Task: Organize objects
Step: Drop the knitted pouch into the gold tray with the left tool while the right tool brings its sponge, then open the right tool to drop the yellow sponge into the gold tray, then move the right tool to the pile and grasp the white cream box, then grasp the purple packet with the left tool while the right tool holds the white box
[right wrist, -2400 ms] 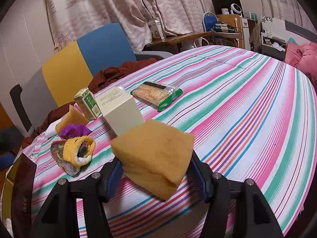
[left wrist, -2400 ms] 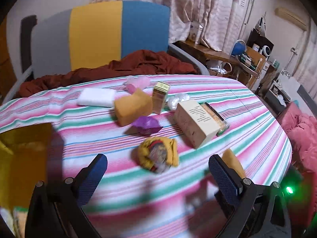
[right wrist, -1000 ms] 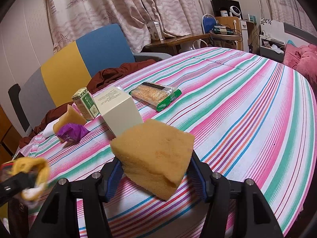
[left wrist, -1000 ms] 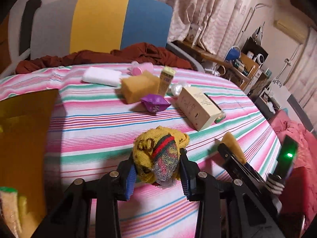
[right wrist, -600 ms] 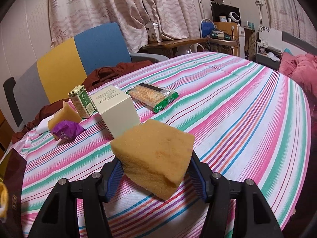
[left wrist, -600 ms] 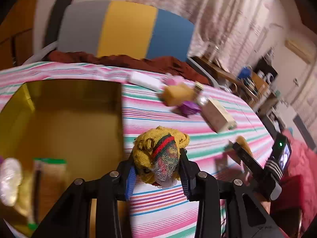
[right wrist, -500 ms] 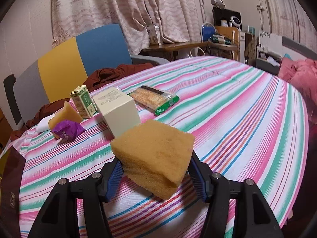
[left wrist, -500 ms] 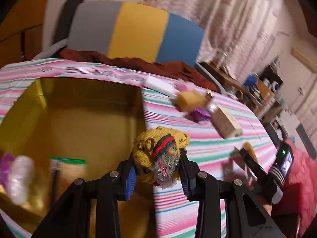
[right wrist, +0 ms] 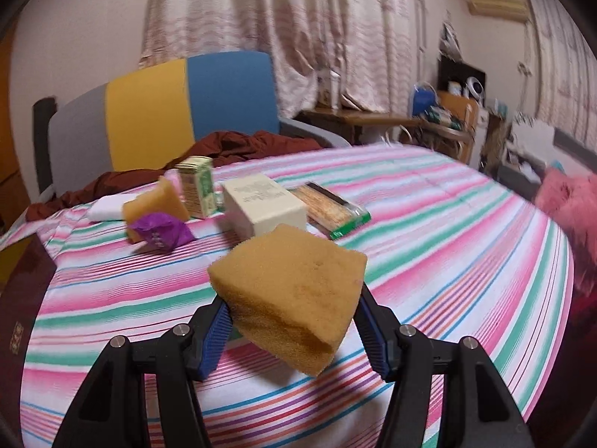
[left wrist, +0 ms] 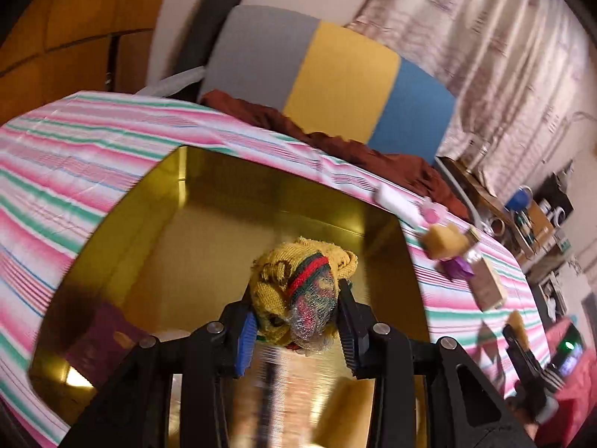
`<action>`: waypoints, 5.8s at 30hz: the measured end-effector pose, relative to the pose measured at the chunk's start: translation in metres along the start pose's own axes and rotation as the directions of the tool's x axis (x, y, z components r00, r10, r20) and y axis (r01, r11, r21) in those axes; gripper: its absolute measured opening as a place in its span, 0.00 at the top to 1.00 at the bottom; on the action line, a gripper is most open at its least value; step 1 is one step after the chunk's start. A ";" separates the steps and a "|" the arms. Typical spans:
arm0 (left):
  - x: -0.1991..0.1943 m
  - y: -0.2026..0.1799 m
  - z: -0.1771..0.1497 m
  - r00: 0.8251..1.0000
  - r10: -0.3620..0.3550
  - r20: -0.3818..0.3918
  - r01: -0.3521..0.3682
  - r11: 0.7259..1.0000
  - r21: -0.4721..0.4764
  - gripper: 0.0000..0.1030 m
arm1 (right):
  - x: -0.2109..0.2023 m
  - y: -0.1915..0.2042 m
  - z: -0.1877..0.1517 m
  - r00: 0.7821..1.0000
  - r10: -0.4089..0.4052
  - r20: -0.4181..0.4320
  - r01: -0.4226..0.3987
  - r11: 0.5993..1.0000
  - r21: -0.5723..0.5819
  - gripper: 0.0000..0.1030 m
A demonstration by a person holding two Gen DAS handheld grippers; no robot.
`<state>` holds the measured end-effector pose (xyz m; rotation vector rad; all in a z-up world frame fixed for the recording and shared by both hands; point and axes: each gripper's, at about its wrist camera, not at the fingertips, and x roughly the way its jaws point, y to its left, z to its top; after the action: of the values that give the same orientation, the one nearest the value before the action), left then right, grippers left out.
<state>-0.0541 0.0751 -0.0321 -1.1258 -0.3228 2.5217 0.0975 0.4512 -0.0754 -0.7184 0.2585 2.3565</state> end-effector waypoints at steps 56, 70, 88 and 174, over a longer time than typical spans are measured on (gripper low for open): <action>-0.078 0.112 -0.027 0.960 0.273 0.066 -0.255 0.946 -0.202 0.00 | -0.046 0.323 0.000 0.673 0.511 -0.534 -0.645 0.759 -0.086 0.20; -0.072 0.090 -0.030 0.970 0.240 0.048 -0.229 0.960 -0.162 0.00 | -0.083 0.252 0.033 0.745 0.560 -0.363 -0.624 0.777 -0.081 0.20; -0.059 -0.002 -0.044 0.996 0.089 0.003 -0.089 0.994 0.057 0.00 | -0.042 0.125 0.002 0.831 0.441 -0.339 -0.465 0.885 0.009 0.20; 0.193 -0.280 -0.027 0.993 -0.050 -0.105 0.091 0.896 0.435 0.67 | 0.062 -0.029 0.028 0.996 0.055 -0.067 -0.051 0.997 0.056 0.51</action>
<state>-0.0890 0.4113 -0.0816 -1.0167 0.2217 2.3040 0.0647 0.5163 -0.0863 -0.7760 0.3736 2.3679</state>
